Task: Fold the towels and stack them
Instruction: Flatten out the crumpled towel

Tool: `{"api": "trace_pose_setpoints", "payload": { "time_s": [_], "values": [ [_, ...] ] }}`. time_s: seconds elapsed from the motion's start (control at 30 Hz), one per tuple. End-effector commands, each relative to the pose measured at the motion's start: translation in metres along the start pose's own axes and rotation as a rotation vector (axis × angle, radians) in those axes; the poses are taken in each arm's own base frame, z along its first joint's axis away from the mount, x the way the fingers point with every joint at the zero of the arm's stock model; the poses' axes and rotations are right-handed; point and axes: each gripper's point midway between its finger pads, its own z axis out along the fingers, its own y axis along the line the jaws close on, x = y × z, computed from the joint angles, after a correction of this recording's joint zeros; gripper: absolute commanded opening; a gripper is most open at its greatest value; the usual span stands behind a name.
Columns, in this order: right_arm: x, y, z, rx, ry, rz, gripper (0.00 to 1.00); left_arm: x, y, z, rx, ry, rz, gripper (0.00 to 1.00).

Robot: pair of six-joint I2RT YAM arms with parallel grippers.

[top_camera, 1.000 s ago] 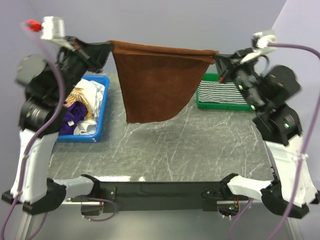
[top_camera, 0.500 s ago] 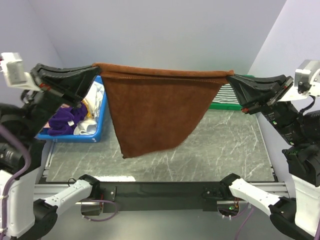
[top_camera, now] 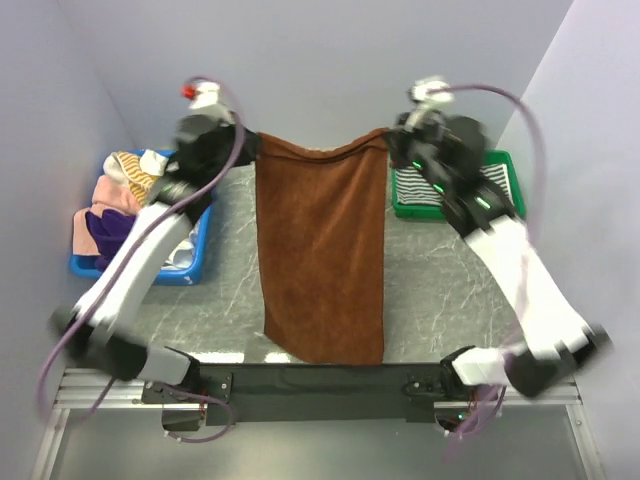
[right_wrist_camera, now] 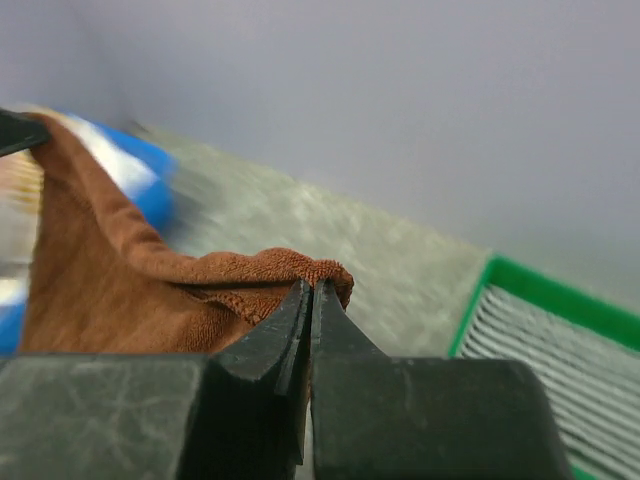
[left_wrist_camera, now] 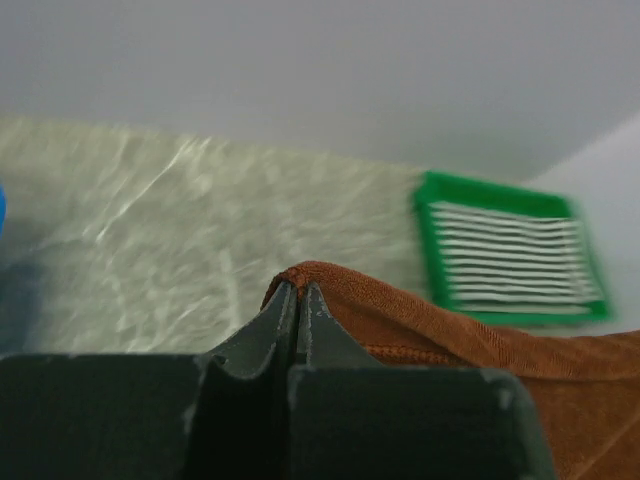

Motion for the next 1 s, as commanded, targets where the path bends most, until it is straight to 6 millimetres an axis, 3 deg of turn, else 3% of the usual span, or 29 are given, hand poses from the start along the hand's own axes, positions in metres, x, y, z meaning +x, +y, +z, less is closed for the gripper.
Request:
{"api": "trace_pose_setpoints", "payload": {
  "time_s": [0.0, 0.07, 0.1, 0.13, 0.17, 0.2, 0.23, 0.27, 0.33, 0.37, 0.43, 0.5, 0.57, 0.63, 0.67, 0.7, 0.73, 0.77, 0.83, 0.87, 0.9, 0.93, 0.97],
  "values": [
    [0.060, -0.051, 0.070, 0.173, 0.101, -0.042, 0.00, 0.050, 0.066, 0.071, -0.236, 0.050, -0.039, 0.00],
    [0.093, -0.065, 0.103, 0.205, 0.144, -0.062, 0.00, 0.060, 0.078, 0.097, -0.247, 0.073, -0.079, 0.00],
    [0.100, -0.076, 0.112, 0.224, 0.150, -0.067, 0.00, 0.082, 0.091, 0.119, -0.264, 0.107, -0.084, 0.00],
    [0.103, -0.080, 0.122, 0.226, 0.140, -0.067, 0.00, 0.090, 0.099, 0.130, -0.274, 0.117, -0.090, 0.00],
    [0.112, -0.082, 0.132, 0.219, 0.151, -0.068, 0.00, 0.084, 0.099, 0.141, -0.266, 0.106, -0.095, 0.00],
    [0.129, -0.086, 0.148, 0.215, 0.177, -0.071, 0.00, 0.107, 0.111, 0.157, -0.283, 0.151, -0.092, 0.00],
    [0.136, -0.090, 0.155, 0.218, 0.183, -0.081, 0.00, 0.113, 0.115, 0.164, -0.285, 0.166, -0.090, 0.00],
    [0.156, -0.093, 0.167, 0.215, 0.216, -0.084, 0.00, 0.121, 0.124, 0.178, -0.289, 0.179, -0.086, 0.00],
    [0.159, -0.099, 0.181, 0.220, 0.217, -0.078, 0.00, 0.128, 0.130, 0.189, -0.273, 0.197, -0.090, 0.00],
    [0.164, -0.101, 0.185, 0.218, 0.230, -0.070, 0.00, 0.120, 0.133, 0.195, -0.264, 0.185, -0.088, 0.00],
    [0.173, -0.104, 0.198, 0.209, 0.236, -0.040, 0.00, 0.130, 0.142, 0.204, -0.255, 0.207, -0.091, 0.00],
    [0.174, -0.108, 0.206, 0.210, 0.231, -0.010, 0.00, 0.125, 0.144, 0.208, -0.232, 0.209, -0.099, 0.00],
    [0.176, -0.107, 0.205, 0.200, 0.257, 0.000, 0.00, 0.122, 0.136, 0.205, -0.191, 0.219, -0.100, 0.00],
    [0.173, -0.103, 0.201, 0.186, 0.248, 0.009, 0.00, 0.101, 0.122, 0.193, -0.151, 0.185, -0.097, 0.00],
    [0.158, -0.102, 0.194, 0.188, 0.219, 0.013, 0.00, 0.102, 0.119, 0.188, -0.136, 0.180, -0.095, 0.00],
    [0.164, -0.101, 0.188, 0.189, 0.230, 0.018, 0.00, 0.078, 0.107, 0.176, -0.112, 0.135, -0.086, 0.00],
    [0.158, -0.093, 0.184, 0.158, 0.214, 0.028, 0.00, 0.068, 0.102, 0.168, -0.101, 0.116, -0.082, 0.00],
    [0.134, -0.090, 0.171, 0.150, 0.170, 0.028, 0.00, 0.050, 0.090, 0.151, -0.075, 0.083, -0.071, 0.00],
    [0.124, -0.084, 0.156, 0.132, 0.155, 0.033, 0.00, 0.025, 0.074, 0.132, -0.035, 0.032, -0.051, 0.00],
    [0.094, -0.080, 0.138, 0.121, 0.099, 0.029, 0.00, 0.023, 0.066, 0.122, -0.018, 0.025, -0.021, 0.00],
    [0.090, -0.076, 0.129, 0.110, 0.093, 0.027, 0.00, -0.006, 0.048, 0.098, 0.007, -0.044, 0.007, 0.00],
    [0.079, -0.072, 0.118, 0.096, 0.072, 0.022, 0.00, -0.015, 0.038, 0.086, 0.016, -0.070, 0.036, 0.00],
    [0.051, -0.063, 0.098, 0.063, 0.018, 0.015, 0.00, -0.011, 0.027, 0.075, 0.029, -0.071, 0.091, 0.00]
  ]
}}
